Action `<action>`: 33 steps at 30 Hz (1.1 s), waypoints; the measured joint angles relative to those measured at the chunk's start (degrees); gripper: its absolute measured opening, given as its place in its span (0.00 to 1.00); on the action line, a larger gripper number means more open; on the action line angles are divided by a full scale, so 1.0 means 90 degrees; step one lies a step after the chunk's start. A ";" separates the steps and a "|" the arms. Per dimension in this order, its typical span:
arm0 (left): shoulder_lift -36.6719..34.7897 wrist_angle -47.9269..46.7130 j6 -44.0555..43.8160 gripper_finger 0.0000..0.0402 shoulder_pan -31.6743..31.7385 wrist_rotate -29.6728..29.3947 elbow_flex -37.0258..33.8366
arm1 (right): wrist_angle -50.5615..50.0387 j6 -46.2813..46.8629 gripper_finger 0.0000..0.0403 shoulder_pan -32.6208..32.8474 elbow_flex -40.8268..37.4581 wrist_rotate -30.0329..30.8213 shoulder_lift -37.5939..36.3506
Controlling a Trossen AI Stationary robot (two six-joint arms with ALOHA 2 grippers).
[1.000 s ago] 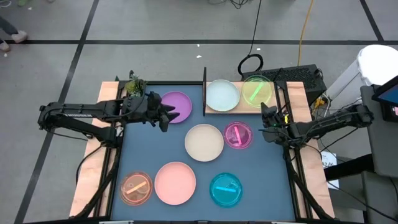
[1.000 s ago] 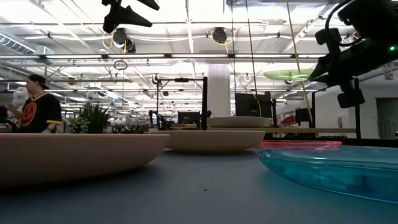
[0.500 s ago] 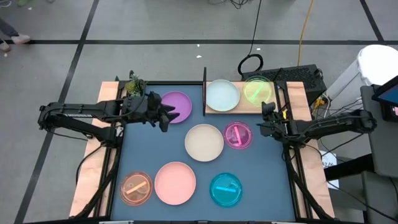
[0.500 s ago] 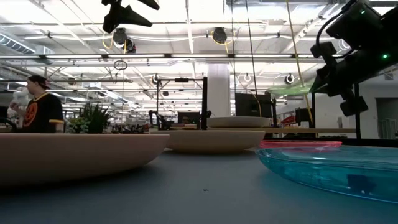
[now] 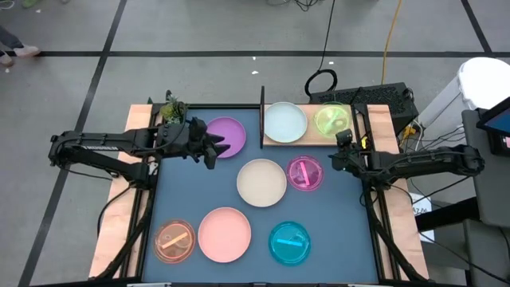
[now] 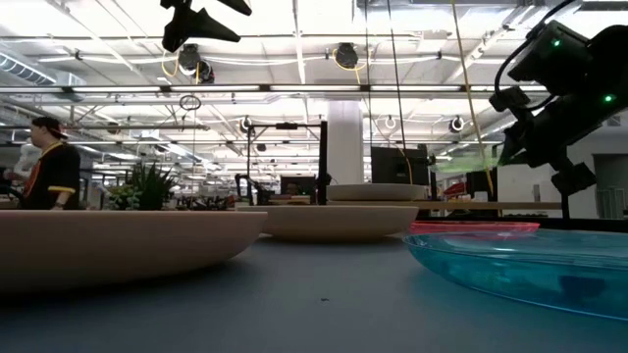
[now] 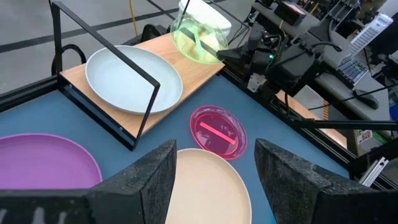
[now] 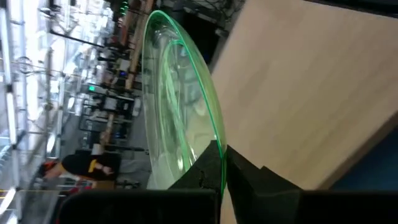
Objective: Place and stack plates onto a shelf
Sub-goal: Put the green plate on the shelf
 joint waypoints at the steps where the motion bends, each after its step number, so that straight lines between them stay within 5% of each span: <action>1: 0.0000 0.0000 0.0000 0.55 0.0000 0.0000 0.0000 | -0.0033 -0.0002 0.00 -0.0031 0.0001 -0.0042 0.0000; 33: 0.0000 -0.0012 0.0073 0.55 0.0002 -0.0003 0.0000 | -0.0364 -0.0005 0.00 -0.1081 0.0002 -0.1406 0.0058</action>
